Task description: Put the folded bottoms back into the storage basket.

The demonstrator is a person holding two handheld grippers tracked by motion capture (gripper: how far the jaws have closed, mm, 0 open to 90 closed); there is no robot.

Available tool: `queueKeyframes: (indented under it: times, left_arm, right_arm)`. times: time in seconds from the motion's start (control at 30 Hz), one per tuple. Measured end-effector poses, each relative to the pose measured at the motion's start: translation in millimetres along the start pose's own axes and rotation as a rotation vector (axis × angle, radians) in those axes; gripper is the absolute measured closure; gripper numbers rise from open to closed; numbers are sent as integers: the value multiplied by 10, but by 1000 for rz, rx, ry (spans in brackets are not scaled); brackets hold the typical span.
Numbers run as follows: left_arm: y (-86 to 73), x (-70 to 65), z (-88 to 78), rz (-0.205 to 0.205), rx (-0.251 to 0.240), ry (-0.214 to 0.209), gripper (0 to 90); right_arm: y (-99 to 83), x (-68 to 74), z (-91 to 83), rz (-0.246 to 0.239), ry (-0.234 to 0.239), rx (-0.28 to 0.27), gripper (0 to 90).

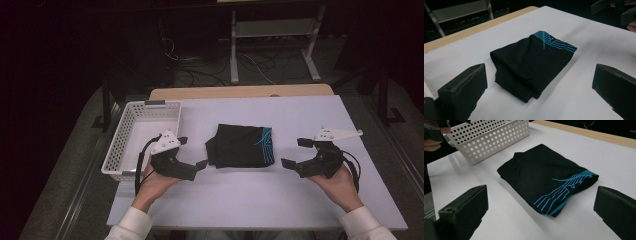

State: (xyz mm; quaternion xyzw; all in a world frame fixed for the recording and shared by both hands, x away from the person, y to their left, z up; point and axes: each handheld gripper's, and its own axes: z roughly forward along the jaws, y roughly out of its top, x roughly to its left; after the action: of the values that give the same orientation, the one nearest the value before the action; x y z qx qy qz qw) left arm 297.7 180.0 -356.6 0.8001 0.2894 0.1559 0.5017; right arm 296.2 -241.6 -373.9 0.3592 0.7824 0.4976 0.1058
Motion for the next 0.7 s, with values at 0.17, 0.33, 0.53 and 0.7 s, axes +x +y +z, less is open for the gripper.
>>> queueKeyframes:
  times: [0.17,0.33,0.53,0.7]
  left_arm:
    - [39,31,39,2,6,-6,0]
    - [68,54,76,-1,12,-9,0]
    - [138,101,122,4,19,-10,0]
    - [178,118,143,1,22,-12,0]
  right_arm:
    - [35,-18,38,-2,16,5,0]
    - [55,-37,80,1,20,19,0]
    - [99,-60,104,1,28,30,0]
    - [126,-85,122,3,28,34,0]
